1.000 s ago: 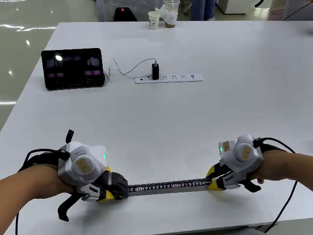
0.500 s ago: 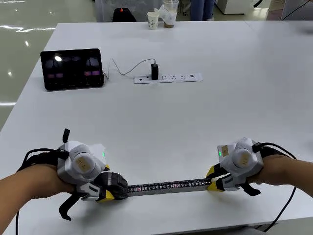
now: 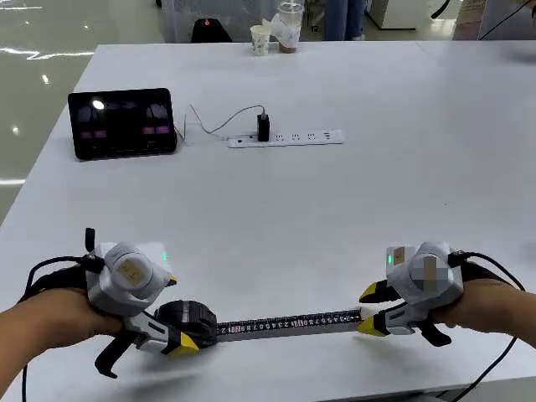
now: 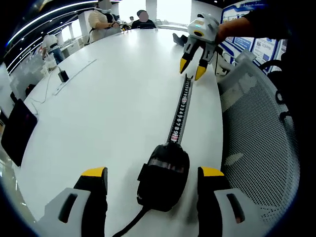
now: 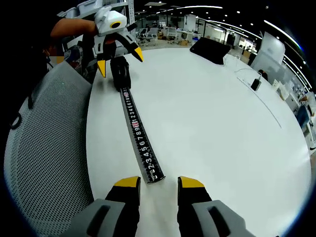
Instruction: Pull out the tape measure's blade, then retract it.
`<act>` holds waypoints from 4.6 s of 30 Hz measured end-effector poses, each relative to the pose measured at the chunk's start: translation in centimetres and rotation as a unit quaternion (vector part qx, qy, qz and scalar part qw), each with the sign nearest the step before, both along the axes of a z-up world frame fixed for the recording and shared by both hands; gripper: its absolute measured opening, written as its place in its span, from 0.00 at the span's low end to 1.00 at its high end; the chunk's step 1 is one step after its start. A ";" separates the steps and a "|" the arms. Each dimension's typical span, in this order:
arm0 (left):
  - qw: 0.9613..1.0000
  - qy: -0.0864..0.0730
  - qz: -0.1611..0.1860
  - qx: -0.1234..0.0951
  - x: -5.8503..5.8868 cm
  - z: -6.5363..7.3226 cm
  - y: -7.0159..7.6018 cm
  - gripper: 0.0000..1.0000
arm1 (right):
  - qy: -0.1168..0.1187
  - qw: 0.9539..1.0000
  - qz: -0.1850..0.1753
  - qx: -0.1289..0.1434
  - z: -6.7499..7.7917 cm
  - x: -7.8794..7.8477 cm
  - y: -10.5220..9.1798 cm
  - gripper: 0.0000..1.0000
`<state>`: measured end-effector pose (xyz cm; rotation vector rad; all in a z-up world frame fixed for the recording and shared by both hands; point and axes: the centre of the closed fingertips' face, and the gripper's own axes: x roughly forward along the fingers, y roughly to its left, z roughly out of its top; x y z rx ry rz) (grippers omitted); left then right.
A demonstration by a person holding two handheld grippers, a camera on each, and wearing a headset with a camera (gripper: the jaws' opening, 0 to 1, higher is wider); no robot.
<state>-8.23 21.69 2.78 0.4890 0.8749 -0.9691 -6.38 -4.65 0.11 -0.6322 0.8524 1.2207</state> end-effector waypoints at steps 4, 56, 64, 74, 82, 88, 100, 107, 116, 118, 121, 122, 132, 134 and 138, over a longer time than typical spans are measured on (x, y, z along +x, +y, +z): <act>1.000 -0.002 0.020 -0.015 0.1 0.2 0.4 0.74 | 0.000 0.999 -0.033 0.012 0.4 0.3 -0.6 0.31; 0.967 -0.072 0.209 -0.127 -2.9 3.0 5.3 0.99 | -0.034 0.975 -0.190 0.109 3.7 -3.5 -6.4 0.71; 0.965 -0.079 0.220 -0.122 -3.0 3.0 6.1 0.99 | -0.029 0.971 -0.207 0.120 3.8 -3.7 -7.4 0.83; 0.964 -0.082 0.224 -0.117 -3.0 3.0 6.5 0.99 | -0.033 0.967 -0.215 0.129 3.9 -4.0 -8.0 0.99; 0.964 -0.082 0.224 -0.116 -3.2 3.0 6.5 0.99 | -0.034 0.967 -0.215 0.129 4.2 -4.1 -8.2 0.99; 0.964 -0.082 0.225 -0.116 -3.2 3.1 6.5 0.99 | -0.036 0.968 -0.214 0.127 4.2 -3.9 -8.5 0.99; 0.964 -0.073 0.228 -0.113 -3.7 2.9 6.6 0.99 | -0.036 0.971 -0.202 0.118 4.3 -3.9 -8.7 0.99; 0.964 -0.072 0.228 -0.113 -3.8 2.7 6.8 0.99 | -0.033 0.972 -0.201 0.120 4.2 -3.9 -8.9 0.99; 0.962 -0.070 0.235 -0.118 -3.4 2.7 6.1 0.99 | -0.030 0.975 -0.194 0.103 3.8 -3.8 -9.0 0.99; 0.963 -0.073 0.231 -0.117 -3.4 2.8 5.5 0.99 | -0.029 0.977 -0.187 0.100 3.8 -3.6 -8.9 0.99; 0.965 -0.075 0.226 -0.112 -3.4 2.7 4.7 0.99 | -0.032 0.981 -0.169 0.088 3.8 -3.6 -8.5 0.99; 0.966 -0.073 0.224 -0.109 -3.5 2.5 4.2 0.99 | -0.031 0.983 -0.163 0.084 3.7 -3.5 -8.6 0.99; 0.969 -0.066 0.210 -0.109 -3.7 2.0 1.4 0.99 | -0.035 0.989 -0.122 0.073 4.6 -2.2 -7.0 0.99; 0.968 -0.065 0.215 -0.116 -3.4 2.2 0.8 0.99 | -0.038 0.990 -0.113 0.069 4.8 -1.8 -6.7 0.99; 0.964 -0.076 0.229 -0.115 -2.5 2.4 0.1 0.99 | -0.039 0.993 -0.096 0.063 5.0 -1.4 -6.0 0.99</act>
